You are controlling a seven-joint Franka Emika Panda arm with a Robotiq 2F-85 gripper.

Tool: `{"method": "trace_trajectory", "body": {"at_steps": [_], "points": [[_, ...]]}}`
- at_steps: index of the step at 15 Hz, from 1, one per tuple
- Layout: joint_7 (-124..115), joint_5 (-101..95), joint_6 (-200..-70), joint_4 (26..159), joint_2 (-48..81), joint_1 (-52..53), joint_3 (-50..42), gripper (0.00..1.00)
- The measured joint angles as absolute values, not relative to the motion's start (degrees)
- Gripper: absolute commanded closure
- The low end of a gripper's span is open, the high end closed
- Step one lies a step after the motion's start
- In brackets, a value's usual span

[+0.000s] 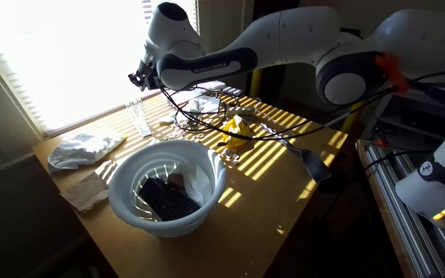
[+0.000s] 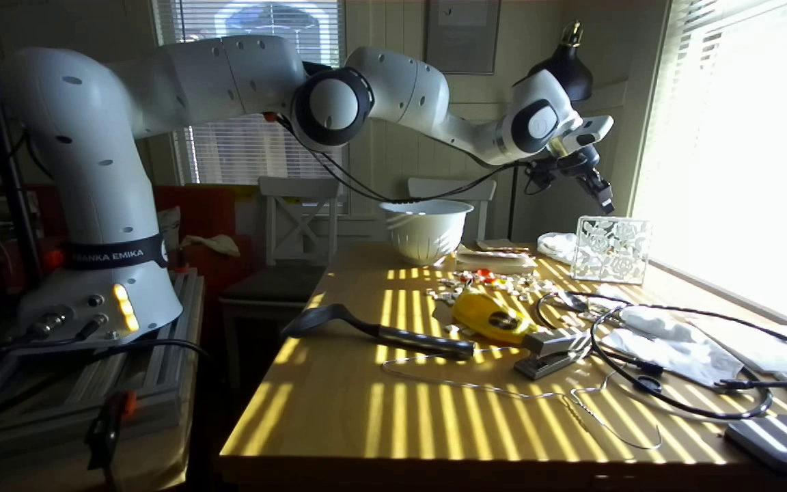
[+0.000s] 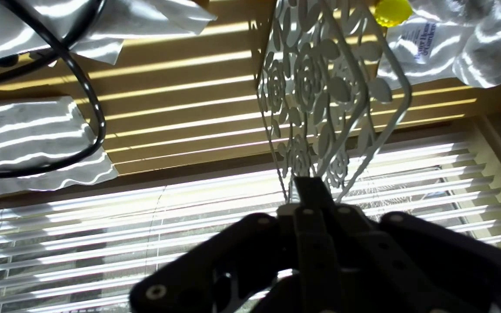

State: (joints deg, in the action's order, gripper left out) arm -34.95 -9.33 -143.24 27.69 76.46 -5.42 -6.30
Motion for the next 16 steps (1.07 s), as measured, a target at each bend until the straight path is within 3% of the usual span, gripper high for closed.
{"method": "trace_trajectory", "body": {"at_steps": [16], "points": [[-34.79,-9.76,-145.9,27.68,77.47,-2.46,-9.78,0.99]]}}
